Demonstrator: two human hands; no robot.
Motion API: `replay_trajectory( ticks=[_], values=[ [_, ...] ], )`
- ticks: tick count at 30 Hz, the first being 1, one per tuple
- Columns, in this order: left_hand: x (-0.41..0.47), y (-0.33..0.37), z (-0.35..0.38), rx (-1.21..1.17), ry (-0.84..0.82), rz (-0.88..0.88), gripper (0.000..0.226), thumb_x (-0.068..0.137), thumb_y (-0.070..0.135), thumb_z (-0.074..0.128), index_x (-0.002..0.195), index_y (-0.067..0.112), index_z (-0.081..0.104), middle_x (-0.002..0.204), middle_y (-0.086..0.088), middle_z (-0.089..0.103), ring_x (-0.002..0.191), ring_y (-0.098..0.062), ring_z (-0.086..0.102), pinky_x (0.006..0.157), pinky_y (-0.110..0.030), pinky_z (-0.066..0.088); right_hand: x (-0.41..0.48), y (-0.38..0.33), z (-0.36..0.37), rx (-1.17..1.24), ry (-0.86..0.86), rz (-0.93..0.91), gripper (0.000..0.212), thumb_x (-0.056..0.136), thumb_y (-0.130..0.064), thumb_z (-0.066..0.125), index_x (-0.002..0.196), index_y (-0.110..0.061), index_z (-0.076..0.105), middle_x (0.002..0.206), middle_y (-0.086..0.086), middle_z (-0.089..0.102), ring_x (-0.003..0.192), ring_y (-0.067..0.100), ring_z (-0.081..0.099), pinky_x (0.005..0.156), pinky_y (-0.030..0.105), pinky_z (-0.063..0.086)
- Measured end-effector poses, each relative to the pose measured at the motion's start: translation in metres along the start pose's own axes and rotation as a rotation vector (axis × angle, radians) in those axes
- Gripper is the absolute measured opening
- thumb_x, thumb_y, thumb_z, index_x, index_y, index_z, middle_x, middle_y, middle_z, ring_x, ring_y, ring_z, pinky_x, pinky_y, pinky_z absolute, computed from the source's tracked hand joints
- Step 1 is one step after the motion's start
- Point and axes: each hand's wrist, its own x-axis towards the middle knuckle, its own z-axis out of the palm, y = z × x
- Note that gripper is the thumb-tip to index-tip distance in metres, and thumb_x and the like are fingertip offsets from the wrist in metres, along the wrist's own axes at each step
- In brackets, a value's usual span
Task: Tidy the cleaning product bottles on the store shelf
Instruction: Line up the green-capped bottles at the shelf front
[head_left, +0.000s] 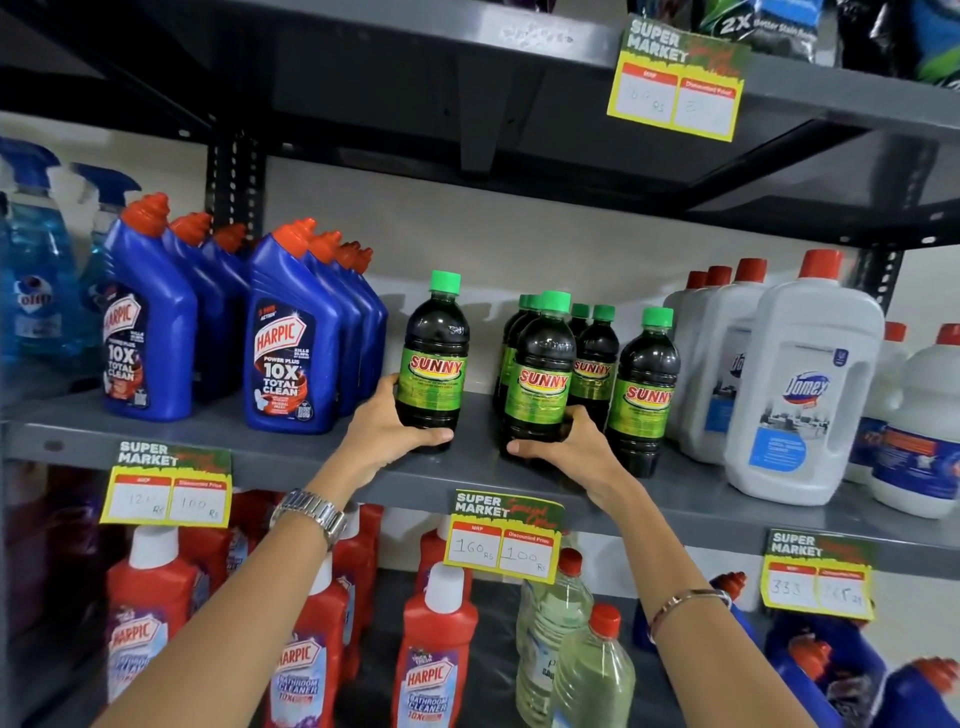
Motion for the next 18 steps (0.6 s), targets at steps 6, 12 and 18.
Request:
replay_trajectory(
  ticks=[6,12,18],
  values=[
    [0.0034,-0.0048,0.0009,0.012,0.005,0.001,0.091,0.066,0.022,0.083,0.139,0.017,0.030,0.137,-0.005,0.048,0.124,-0.021,0.044,0.099,-0.030,0.033,0.0002,0.0009,0.0028,-0.031,0.008,-0.008,0.081,0.065,-0.029,0.083,0.128,-0.011,0.036,0.110,-0.001,0.054,0.101,0.015,0.051,0.084,0.025,0.039],
    [0.0039,-0.0045,0.0018,0.013,0.001,-0.005,0.091,0.066,0.022,0.083,0.139,0.017,0.029,0.136,-0.006,0.050,0.124,-0.023,0.045,0.102,-0.035,0.034,0.0022,0.0021,0.0007,-0.009,0.008,0.030,0.084,0.062,-0.028,0.084,0.128,-0.011,0.035,0.114,0.002,0.056,0.102,0.017,0.052,0.085,0.026,0.040],
    [-0.0006,-0.0027,-0.0023,0.052,-0.020,0.031,0.118,0.064,0.026,0.084,0.148,0.013,0.002,0.153,-0.011,0.024,0.138,-0.025,0.026,0.113,-0.042,0.025,-0.0006,0.0005,-0.0009,-0.013,-0.023,0.068,0.092,0.061,-0.029,0.085,0.132,-0.010,0.031,0.123,0.004,0.056,0.106,0.018,0.052,0.088,0.027,0.040]
  ],
)
